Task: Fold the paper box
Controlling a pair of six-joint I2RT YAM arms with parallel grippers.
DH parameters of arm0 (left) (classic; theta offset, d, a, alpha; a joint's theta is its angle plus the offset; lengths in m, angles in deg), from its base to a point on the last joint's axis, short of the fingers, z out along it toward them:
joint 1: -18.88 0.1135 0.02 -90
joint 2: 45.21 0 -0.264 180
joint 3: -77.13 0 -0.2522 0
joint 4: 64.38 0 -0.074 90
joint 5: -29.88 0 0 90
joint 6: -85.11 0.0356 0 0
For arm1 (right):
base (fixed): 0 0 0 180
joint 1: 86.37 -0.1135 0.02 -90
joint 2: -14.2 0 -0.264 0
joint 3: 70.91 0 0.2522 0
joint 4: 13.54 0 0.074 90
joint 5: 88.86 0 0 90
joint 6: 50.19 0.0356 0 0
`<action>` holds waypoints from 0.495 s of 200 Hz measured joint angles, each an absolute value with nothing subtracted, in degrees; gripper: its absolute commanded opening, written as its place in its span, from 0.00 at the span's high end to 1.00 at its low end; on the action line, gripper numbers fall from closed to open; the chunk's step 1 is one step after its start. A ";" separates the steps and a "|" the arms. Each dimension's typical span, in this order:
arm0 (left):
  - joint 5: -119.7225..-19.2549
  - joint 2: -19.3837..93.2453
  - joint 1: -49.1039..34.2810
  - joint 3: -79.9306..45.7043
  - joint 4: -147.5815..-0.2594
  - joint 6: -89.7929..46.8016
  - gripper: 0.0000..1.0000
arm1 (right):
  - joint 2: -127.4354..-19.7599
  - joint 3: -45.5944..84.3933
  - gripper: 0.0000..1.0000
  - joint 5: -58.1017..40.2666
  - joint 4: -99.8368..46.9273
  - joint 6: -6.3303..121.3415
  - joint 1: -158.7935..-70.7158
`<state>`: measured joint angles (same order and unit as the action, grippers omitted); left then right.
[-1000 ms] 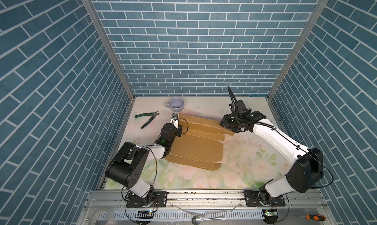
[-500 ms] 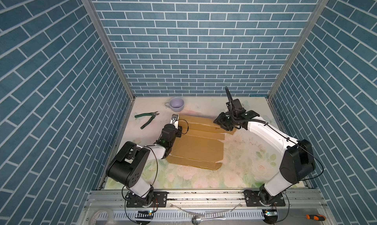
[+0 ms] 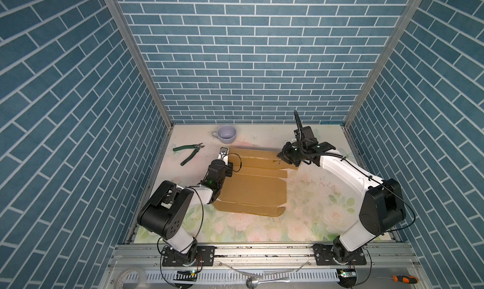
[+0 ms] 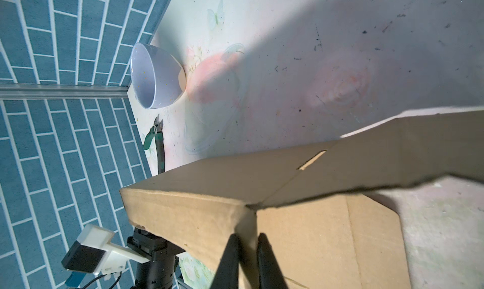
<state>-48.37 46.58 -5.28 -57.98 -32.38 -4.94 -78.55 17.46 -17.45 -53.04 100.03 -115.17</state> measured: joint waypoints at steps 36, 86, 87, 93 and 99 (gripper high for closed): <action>-48.59 46.58 -5.53 -57.93 -32.19 -5.21 1.00 | -78.55 15.90 0.50 -19.05 -52.06 99.88 -114.18; -48.33 46.58 -6.01 -57.93 -32.73 -6.01 1.00 | -73.80 11.05 0.34 -22.11 -52.67 96.34 -109.92; -48.33 46.58 -6.01 -57.93 -32.73 -6.01 1.00 | -73.52 10.83 0.34 -22.24 -52.67 96.34 -109.70; -48.35 46.58 -6.01 -57.93 -32.73 -6.04 1.00 | -72.40 10.11 0.34 -22.72 -52.65 96.12 -108.94; -48.35 46.58 -6.03 -57.93 -32.78 -6.04 1.00 | -71.29 9.46 0.34 -23.18 -52.60 95.81 -108.22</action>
